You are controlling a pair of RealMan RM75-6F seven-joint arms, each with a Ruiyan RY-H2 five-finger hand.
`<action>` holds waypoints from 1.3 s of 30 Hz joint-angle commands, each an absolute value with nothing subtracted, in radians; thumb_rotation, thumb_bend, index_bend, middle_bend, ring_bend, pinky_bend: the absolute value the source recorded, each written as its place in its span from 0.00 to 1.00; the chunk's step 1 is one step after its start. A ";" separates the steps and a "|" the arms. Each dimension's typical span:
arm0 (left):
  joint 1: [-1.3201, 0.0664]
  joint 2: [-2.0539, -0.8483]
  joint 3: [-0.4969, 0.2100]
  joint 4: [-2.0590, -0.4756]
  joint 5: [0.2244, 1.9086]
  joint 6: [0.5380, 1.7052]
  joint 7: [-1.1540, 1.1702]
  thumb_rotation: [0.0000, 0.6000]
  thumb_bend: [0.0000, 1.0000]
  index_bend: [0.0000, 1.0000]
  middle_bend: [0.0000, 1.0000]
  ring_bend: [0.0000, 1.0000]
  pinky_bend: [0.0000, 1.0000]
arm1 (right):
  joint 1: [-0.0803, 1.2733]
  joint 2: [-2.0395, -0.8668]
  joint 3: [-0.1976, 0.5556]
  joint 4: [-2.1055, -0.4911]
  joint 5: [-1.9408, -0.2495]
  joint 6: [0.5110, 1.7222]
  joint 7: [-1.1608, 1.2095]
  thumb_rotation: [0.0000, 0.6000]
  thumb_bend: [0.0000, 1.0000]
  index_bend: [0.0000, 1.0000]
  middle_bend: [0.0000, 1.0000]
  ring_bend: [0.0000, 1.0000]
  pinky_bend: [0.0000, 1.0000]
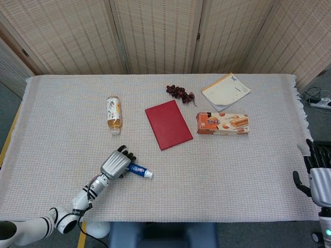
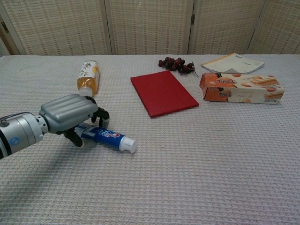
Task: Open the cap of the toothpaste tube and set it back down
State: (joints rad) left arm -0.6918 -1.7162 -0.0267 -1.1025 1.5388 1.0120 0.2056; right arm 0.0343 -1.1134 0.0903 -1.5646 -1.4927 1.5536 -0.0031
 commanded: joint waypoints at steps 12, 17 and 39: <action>-0.673 -1.735 0.005 -1.012 1.585 1.078 -0.012 1.00 0.54 0.71 0.68 0.64 0.41 | 0.038 -1.110 0.088 -1.575 -1.515 1.560 -0.009 1.00 0.51 0.00 0.00 0.02 0.00; -0.671 -1.714 0.000 -1.025 1.600 1.118 -0.094 1.00 0.57 0.73 0.70 0.66 0.43 | 0.061 -1.097 0.085 -1.592 -1.544 1.537 -0.012 1.00 0.51 0.00 0.00 0.03 0.00; -0.722 -1.397 -0.127 -1.646 1.564 1.139 -0.055 1.00 0.63 0.76 0.73 0.69 0.42 | 0.401 -1.136 0.137 -1.872 -1.811 1.270 -0.064 1.00 0.51 0.00 0.01 0.04 0.00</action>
